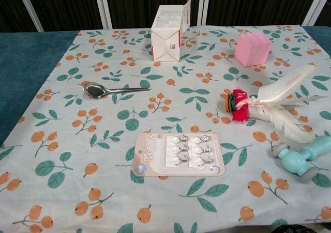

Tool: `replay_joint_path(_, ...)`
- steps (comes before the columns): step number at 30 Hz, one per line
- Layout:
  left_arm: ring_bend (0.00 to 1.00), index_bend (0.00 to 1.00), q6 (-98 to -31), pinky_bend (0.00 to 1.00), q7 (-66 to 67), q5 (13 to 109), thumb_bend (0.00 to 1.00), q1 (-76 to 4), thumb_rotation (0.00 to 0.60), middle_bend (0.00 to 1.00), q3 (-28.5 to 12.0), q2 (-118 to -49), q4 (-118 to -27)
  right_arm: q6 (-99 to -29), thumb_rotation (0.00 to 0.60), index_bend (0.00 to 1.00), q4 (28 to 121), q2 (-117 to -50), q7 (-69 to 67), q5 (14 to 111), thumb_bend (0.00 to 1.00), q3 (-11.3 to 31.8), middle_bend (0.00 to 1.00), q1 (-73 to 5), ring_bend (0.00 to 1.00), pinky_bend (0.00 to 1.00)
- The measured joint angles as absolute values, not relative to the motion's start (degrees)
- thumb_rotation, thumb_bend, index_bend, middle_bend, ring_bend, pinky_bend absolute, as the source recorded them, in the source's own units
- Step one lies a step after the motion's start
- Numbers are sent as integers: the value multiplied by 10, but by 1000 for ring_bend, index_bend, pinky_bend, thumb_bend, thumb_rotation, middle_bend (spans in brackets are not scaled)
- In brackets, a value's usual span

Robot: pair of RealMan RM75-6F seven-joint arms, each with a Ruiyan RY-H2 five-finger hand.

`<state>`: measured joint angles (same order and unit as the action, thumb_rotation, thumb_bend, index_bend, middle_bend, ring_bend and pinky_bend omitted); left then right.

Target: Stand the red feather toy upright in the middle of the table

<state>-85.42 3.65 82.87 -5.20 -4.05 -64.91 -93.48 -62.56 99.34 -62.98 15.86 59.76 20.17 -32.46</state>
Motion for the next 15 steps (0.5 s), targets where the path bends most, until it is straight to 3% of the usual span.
replay_joint_path(15, 0, 47, -854, 0, 36, 827, 390, -51, 600, 68, -41, -649, -934, -640, 600, 0, 996, -636, 161, 612, 268, 187, 64, -325, 39, 136)
